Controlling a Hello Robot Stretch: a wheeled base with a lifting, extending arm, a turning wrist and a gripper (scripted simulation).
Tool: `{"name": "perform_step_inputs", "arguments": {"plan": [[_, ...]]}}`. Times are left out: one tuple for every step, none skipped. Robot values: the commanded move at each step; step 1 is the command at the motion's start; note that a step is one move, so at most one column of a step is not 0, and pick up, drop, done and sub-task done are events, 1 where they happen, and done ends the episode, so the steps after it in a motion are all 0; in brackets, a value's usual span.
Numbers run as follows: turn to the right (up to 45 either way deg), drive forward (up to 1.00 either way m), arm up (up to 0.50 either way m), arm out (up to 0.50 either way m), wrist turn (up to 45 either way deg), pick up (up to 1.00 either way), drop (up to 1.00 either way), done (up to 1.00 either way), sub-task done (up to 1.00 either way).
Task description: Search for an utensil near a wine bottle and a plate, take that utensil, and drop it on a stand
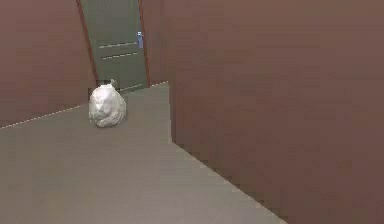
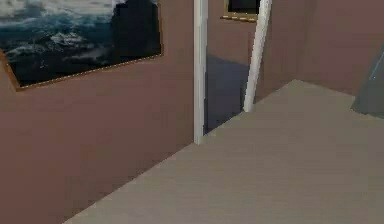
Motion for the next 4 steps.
{"name": "perform_step_inputs", "arguments": {"plan": [[-39.0,0.0,0.0,0.0,0.0,0.0,0.0,0.0,0.0],[0.0,1.0,0.0,0.0,0.0,0.0,0.0,0.0,0.0],[45.0,0.0,0.0,0.0,0.0,0.0,0.0,0.0,0.0],[45.0,0.0,0.0,0.0,0.0,0.0,0.0,0.0,0.0]]}}
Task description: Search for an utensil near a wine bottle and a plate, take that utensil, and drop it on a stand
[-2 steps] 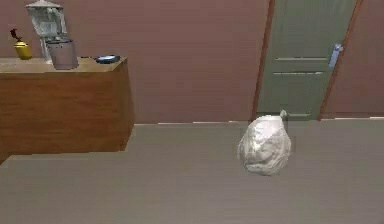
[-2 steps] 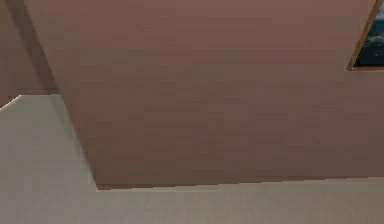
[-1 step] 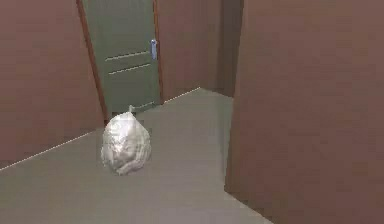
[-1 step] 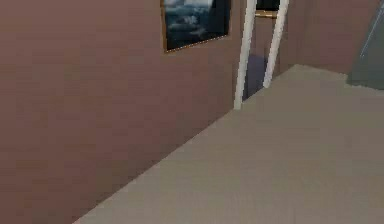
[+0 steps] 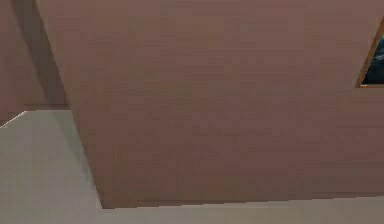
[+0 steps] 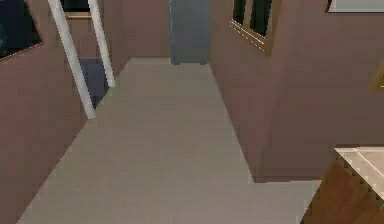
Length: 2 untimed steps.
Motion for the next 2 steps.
{"name": "perform_step_inputs", "arguments": {"plan": [[45.0,0.0,0.0,0.0,0.0,0.0,0.0,0.0,0.0],[36.0,0.0,0.0,0.0,0.0,0.0,0.0,0.0,0.0]]}}
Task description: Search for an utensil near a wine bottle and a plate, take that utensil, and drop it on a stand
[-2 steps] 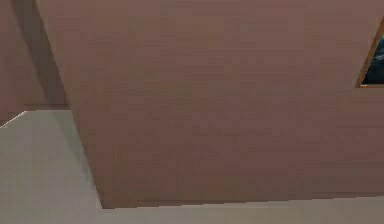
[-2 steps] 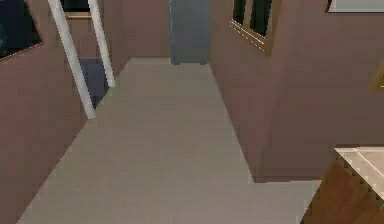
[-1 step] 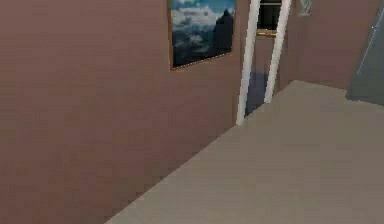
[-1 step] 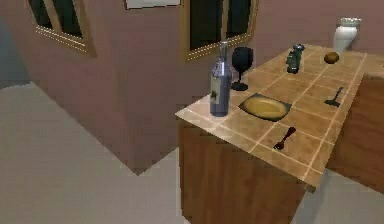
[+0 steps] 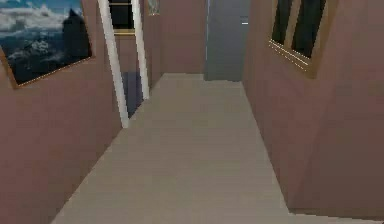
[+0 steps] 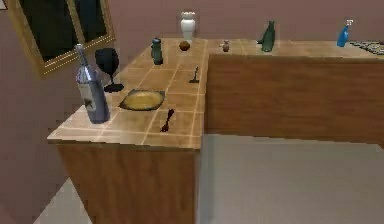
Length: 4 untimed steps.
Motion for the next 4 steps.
{"name": "perform_step_inputs", "arguments": {"plan": [[45.0,0.0,0.0,0.0,0.0,0.0,0.0,0.0,0.0],[45.0,0.0,0.0,0.0,0.0,0.0,0.0,0.0,0.0],[33.0,0.0,0.0,0.0,0.0,0.0,0.0,0.0,0.0],[3.0,0.0,0.0,0.0,0.0,0.0,0.0,0.0,0.0]]}}
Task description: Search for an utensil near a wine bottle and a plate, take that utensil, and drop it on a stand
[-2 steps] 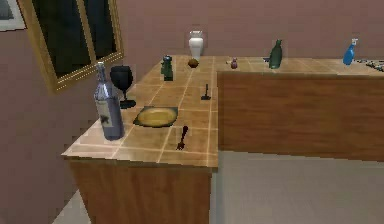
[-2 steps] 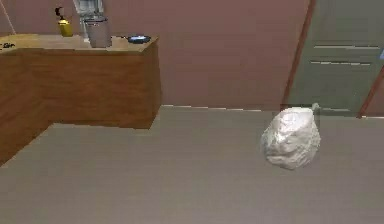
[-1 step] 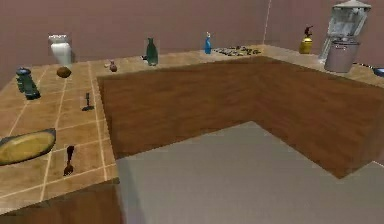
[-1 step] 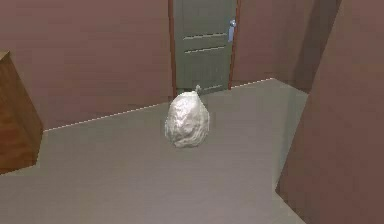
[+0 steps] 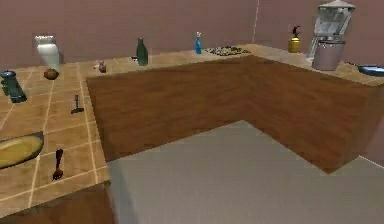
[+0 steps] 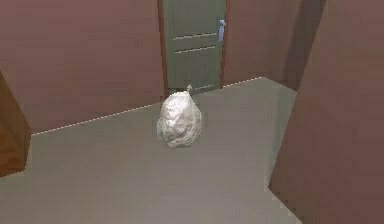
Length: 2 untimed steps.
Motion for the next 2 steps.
{"name": "perform_step_inputs", "arguments": {"plan": [[45.0,0.0,0.0,0.0,0.0,0.0,0.0,0.0,0.0],[12.0,0.0,0.0,0.0,0.0,0.0,0.0,0.0,0.0]]}}
